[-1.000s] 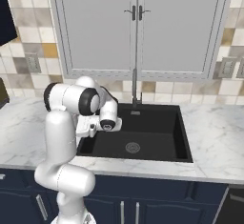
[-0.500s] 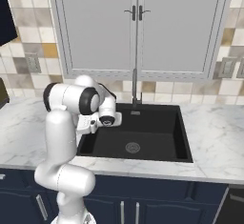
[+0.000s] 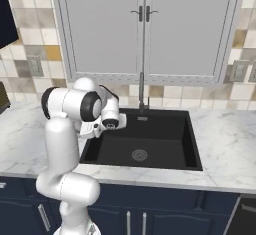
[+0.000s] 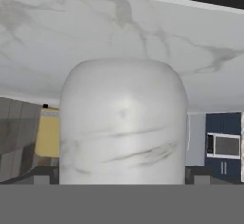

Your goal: Restock the sink supplies by placing the sponge and soap dispenser on the counter and next to the sink. Make sure the soap dispenser is upright.

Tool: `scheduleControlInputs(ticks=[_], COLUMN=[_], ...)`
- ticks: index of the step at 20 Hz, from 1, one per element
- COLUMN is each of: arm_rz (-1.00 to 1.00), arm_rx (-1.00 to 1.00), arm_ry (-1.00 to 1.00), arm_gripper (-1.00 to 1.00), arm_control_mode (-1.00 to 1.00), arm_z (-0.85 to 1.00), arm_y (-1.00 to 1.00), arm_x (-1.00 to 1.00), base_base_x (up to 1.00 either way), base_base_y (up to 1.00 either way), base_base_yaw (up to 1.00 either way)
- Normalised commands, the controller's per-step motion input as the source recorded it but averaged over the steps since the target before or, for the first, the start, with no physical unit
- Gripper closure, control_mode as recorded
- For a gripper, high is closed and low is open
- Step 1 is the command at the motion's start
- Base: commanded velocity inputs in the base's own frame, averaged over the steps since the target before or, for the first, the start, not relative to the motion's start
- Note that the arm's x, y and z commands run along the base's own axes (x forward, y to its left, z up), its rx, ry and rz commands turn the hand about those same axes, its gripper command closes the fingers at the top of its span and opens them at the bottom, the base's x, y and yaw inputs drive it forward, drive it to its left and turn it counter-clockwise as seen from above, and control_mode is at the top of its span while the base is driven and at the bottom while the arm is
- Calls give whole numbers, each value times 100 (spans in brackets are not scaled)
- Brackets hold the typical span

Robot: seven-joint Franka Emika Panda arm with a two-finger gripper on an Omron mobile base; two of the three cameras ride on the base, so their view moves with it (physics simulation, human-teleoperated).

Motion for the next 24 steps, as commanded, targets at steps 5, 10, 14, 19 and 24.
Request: scheduleControlInputs(ticks=[5,10,14,19,24], arm_rz=[0,0,0,0,0], arm_rx=[-3,0,1,4,6], arm_ry=[-7,-7,-3,0,2], arm_gripper=[-100,-100,-100,-100,-100], arm_control_mode=[-100,-100,-100,-100,-100], arm_z=[-15,-9,0,0,-1], arm_y=[-52,-43,12,73,77], arm_x=[0,0,0,0,0], base_base_x=[0,0,0,0,0], base_base_y=[0,0,0,0,0], base_base_yaw=[0,0,0,0,0])
